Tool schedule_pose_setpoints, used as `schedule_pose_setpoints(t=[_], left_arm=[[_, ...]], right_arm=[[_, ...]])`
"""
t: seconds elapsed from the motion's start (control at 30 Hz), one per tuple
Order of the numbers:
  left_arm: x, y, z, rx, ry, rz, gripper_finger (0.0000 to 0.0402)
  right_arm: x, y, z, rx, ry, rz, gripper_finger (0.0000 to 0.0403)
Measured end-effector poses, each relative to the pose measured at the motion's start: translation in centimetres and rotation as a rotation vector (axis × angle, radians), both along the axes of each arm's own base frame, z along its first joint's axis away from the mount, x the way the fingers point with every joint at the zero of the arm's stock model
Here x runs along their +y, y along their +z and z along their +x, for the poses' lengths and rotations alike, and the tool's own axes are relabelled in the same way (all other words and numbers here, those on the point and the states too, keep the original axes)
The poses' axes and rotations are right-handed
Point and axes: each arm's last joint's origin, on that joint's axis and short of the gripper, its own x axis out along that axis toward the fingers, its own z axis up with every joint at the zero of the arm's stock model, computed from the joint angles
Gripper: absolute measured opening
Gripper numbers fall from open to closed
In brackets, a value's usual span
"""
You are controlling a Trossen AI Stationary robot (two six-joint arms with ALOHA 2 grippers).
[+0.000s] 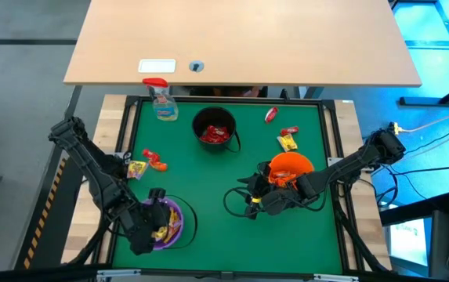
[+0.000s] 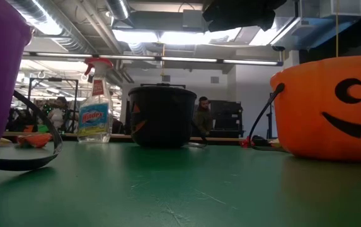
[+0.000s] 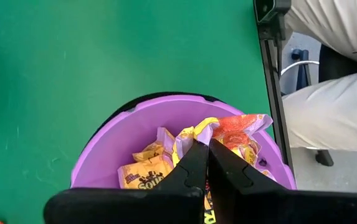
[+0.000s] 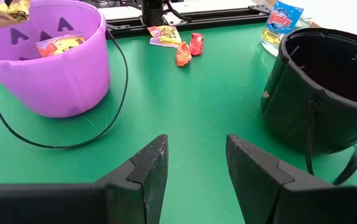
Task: Sort candy
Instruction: Put the yellow candy into the violet bucket
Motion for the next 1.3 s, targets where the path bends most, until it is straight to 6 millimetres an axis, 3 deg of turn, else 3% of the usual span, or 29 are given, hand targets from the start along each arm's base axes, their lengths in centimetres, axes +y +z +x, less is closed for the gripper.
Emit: schedule_pose_setpoints(t=[0.63,1.13,1.3], left_arm=[[0.0,-0.1,-0.1,0.017,-0.033,0.014,0.0],[2.4,-0.4,0.8,0.092,-0.032,0.049,0.0],[4.3,-2.5,0.2,0.102,-0.015,-0.044,0.0]], right_arm=[[0.0,0.0,0.0,0.0,-0.001,0.001,0.0159],[0.0,0.0,0.0,0.0,0.0,0.0,0.0159],[0.0,0.0,0.0,0.001,0.001,0.0,0.0159]])
